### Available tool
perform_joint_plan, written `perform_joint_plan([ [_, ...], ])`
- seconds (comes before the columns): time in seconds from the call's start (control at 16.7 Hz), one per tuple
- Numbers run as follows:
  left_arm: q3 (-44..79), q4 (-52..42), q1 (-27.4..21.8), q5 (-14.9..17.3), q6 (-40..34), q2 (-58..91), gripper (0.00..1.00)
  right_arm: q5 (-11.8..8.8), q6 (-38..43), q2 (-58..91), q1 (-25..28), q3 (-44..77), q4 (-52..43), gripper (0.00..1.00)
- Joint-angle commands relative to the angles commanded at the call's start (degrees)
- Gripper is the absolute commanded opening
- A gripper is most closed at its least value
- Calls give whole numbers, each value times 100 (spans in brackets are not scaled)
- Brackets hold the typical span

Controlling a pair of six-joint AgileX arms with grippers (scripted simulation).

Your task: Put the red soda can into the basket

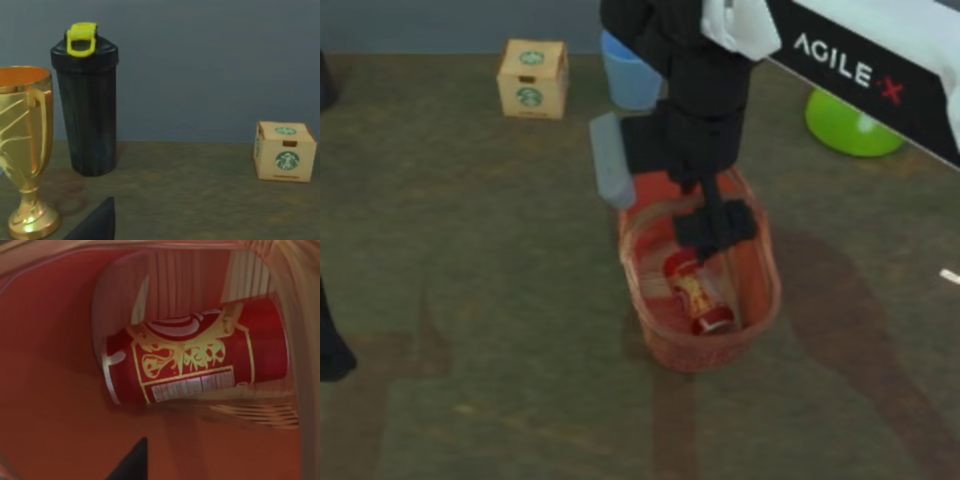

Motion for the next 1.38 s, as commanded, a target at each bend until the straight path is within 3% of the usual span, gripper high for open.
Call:
perform_joint_plan([
  [0.48, 0, 0, 0, 0, 0, 0, 100, 0, 0, 0, 0, 0, 0, 2],
  [1.38, 0, 0, 0, 0, 0, 0, 100, 0, 0, 0, 0, 0, 0, 0],
])
